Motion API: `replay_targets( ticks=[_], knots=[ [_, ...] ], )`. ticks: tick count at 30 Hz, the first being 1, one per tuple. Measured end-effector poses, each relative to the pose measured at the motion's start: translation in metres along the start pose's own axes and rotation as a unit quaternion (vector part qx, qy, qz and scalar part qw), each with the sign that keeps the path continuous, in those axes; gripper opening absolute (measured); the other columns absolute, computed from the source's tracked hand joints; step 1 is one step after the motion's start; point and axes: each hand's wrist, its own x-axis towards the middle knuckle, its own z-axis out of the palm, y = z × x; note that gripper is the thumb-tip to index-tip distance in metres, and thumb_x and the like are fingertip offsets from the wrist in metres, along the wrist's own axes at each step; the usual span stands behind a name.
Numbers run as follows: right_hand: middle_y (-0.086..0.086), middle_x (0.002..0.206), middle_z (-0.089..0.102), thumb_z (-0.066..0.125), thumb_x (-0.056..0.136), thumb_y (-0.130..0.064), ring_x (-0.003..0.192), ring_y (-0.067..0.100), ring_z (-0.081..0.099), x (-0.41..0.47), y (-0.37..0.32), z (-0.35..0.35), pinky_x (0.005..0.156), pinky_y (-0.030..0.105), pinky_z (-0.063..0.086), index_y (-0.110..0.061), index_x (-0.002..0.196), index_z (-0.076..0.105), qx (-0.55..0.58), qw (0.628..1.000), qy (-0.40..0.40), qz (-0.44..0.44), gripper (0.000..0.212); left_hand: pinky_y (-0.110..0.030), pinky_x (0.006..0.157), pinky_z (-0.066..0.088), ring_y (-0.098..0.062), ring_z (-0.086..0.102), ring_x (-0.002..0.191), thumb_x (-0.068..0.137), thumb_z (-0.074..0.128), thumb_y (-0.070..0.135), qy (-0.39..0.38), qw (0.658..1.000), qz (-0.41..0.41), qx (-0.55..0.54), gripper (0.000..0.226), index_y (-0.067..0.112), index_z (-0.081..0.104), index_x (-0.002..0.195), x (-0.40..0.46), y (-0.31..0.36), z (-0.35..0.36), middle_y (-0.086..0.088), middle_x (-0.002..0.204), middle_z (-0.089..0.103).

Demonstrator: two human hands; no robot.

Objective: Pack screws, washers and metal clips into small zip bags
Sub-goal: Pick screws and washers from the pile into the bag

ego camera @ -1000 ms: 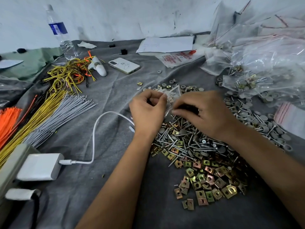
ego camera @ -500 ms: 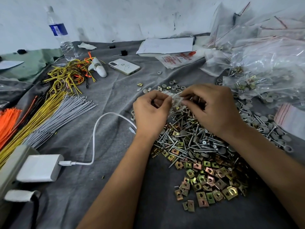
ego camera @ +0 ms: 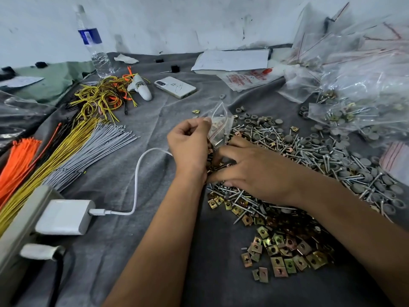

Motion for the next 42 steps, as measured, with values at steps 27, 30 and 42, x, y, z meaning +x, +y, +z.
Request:
replay_targets(
  ticks=[27,30,42],
  knots=[
    [0.004,0.094,0.07,0.082,0.084,-0.017,0.085,0.017,0.062,-0.016,0.026,-0.015,0.077,0.029,0.051,-0.007,0.097,0.076,-0.003,0.943,0.297,0.153,0.018,-0.025,0.055,0.043,-0.01,0.054,0.054,0.09,0.077,0.009,-0.144,0.974,0.095,0.148,0.014,0.016,0.075,0.078,-0.012,-0.001,0.006,0.001,0.062,0.065],
    [-0.003,0.088,0.068,0.082,0.084,-0.02,0.079,0.009,0.059,-0.017,0.025,-0.017,0.076,0.019,0.047,-0.012,0.09,0.074,0.028,0.963,0.244,0.115,0.013,-0.027,0.059,0.046,-0.011,0.057,0.058,0.089,0.078,0.009,-0.116,0.979,0.097,0.14,0.014,0.016,0.075,0.078,-0.009,-0.003,0.005,0.001,0.065,0.067],
    [-0.018,0.085,0.066,0.083,0.081,-0.043,0.082,0.001,0.064,-0.028,0.037,-0.024,0.076,0.029,0.055,-0.033,0.084,0.073,0.159,0.976,-0.029,0.143,0.015,-0.024,0.056,0.042,-0.009,0.051,0.054,0.088,0.079,0.012,-0.09,0.985,0.089,0.116,0.016,0.018,0.074,0.074,-0.002,-0.008,0.003,0.007,0.059,0.062]
  ],
)
